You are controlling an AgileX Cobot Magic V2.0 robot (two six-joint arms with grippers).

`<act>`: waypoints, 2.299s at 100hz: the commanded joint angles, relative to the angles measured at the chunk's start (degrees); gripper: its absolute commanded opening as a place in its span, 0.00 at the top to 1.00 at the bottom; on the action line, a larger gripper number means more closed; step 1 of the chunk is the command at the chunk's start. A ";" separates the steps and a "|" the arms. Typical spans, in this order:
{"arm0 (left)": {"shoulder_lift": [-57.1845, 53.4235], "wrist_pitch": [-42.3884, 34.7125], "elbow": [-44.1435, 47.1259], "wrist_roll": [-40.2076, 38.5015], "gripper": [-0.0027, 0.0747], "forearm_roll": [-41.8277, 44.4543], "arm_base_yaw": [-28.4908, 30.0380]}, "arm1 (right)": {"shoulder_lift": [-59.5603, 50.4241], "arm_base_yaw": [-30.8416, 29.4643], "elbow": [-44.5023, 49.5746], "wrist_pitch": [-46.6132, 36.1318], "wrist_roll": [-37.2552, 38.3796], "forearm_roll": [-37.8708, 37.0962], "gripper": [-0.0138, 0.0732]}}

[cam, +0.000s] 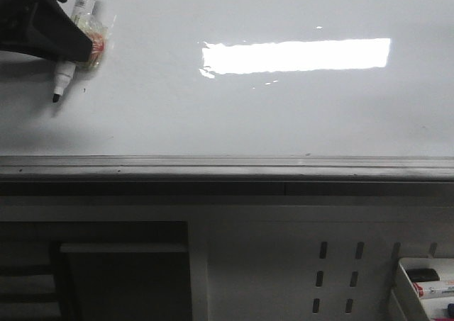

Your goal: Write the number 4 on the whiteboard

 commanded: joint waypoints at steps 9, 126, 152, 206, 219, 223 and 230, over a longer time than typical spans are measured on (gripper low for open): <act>-4.72 3.11 -1.68 6.90 0.99 -1.24 -2.67 | 0.87 -0.12 -2.00 -1.79 -2.01 1.51 0.33; -3.84 -3.72 -1.68 11.70 0.99 14.15 -34.90 | 33.30 6.30 -27.26 37.24 -30.92 34.98 0.33; -3.32 -5.02 -1.76 11.70 0.99 14.06 -34.90 | 35.20 8.56 -28.32 36.91 -31.99 35.96 0.33; -3.12 -7.74 -1.79 11.70 0.99 14.06 -34.90 | 39.57 11.17 -31.02 37.34 -33.76 35.32 0.64; -3.12 -8.02 -1.79 11.70 0.99 14.06 -34.90 | 39.57 11.17 -31.02 38.14 -34.76 35.32 0.80; -3.12 -8.14 -1.79 11.70 0.99 14.06 -34.90 | 39.57 11.17 -31.02 38.24 -35.24 35.32 0.85; -3.12 -8.14 -1.79 11.70 0.99 14.06 -34.90 | 39.57 11.17 -31.02 38.13 -35.40 35.32 0.92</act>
